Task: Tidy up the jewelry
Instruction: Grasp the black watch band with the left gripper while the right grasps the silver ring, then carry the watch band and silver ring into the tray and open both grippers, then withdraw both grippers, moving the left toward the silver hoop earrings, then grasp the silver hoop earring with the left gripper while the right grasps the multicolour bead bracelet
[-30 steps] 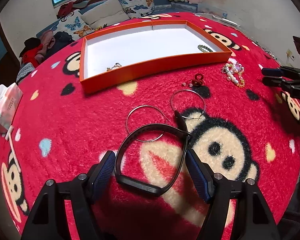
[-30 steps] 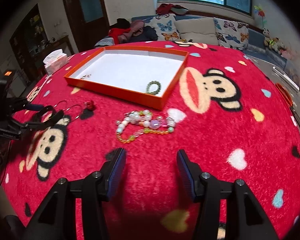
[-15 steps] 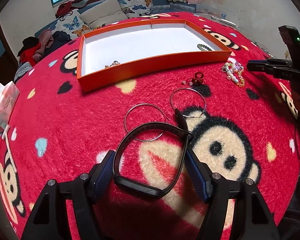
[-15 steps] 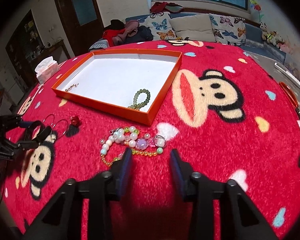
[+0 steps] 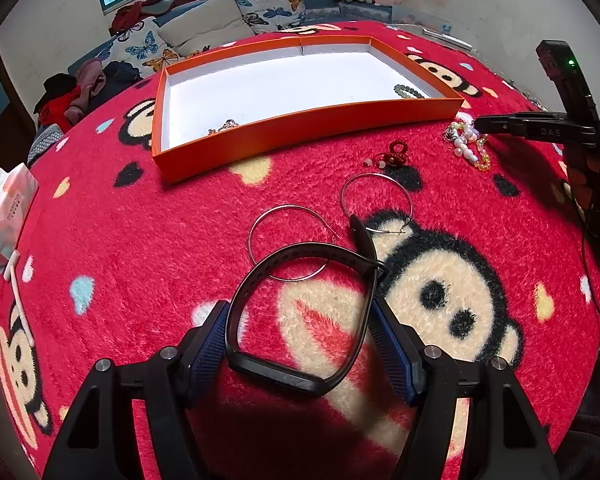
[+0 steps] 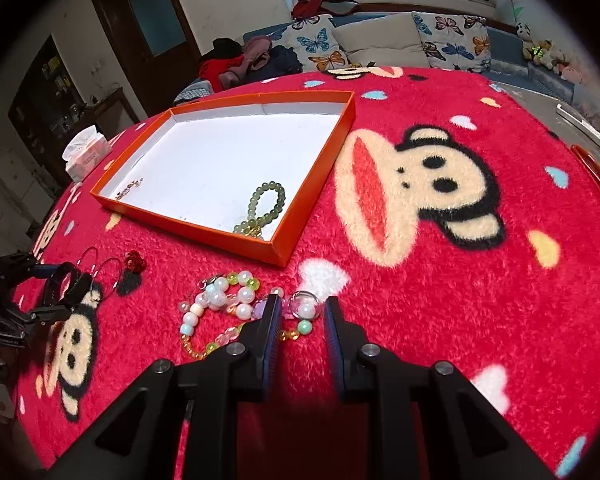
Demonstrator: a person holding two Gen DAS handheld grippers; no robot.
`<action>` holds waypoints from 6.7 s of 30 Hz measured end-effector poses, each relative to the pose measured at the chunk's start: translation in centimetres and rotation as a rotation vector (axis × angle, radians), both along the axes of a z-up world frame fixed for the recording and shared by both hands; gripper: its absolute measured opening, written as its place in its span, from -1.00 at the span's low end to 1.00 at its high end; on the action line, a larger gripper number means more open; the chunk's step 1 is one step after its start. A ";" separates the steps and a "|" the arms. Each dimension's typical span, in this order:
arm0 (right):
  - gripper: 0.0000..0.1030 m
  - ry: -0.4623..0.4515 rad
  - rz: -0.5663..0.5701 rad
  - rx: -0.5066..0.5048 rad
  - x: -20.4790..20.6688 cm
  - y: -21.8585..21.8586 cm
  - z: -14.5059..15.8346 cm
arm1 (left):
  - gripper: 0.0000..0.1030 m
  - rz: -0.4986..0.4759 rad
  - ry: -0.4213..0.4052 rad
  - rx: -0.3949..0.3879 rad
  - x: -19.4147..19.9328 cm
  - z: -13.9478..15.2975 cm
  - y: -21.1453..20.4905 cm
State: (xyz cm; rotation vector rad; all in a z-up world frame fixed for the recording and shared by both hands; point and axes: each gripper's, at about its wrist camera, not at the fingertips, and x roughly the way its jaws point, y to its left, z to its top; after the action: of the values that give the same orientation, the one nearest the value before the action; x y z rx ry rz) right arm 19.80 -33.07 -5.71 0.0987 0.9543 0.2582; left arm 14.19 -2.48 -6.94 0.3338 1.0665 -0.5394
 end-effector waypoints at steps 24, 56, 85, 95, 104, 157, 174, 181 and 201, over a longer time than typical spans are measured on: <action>-0.60 -0.100 -0.006 -0.017 -1.3 0.0 2.8 | 0.06 0.038 -0.037 -0.064 -1.3 1.3 0.7; -0.60 -0.128 0.069 -0.073 7.3 4.0 2.7 | 0.09 0.188 -0.045 -0.082 18.8 3.5 -6.1; -0.53 -0.112 0.109 -0.117 6.8 5.6 2.6 | 0.34 0.211 -0.041 -0.065 18.0 3.0 -6.2; -0.52 -0.139 0.103 -0.106 5.1 5.4 3.9 | 0.34 0.214 -0.057 -0.070 16.8 4.4 -5.5; -0.52 -0.146 0.088 -0.107 4.2 4.8 4.3 | 0.35 0.227 -0.062 -0.072 15.7 5.0 -4.6; -0.51 -0.083 0.058 -0.065 -3.9 2.5 1.1 | 0.34 0.049 -0.012 -0.103 3.5 0.1 -7.7; -0.51 -0.044 0.046 -0.047 -2.9 1.9 0.1 | 0.34 0.023 -0.043 -0.090 2.6 -0.3 -8.2; -0.50 -0.055 0.080 -0.041 -2.4 2.6 0.4 | 0.34 0.017 -0.041 -0.094 2.3 -0.2 -8.3; -0.51 -0.070 0.037 -0.090 -0.9 1.2 0.1 | 0.33 0.003 -0.047 -0.096 2.1 -0.3 -8.3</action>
State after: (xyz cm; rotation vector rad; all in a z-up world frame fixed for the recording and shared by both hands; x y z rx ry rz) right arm 18.92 -31.88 -5.58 -0.0105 0.8979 0.2509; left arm 16.26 -10.76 -7.20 0.2587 0.9921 -0.5754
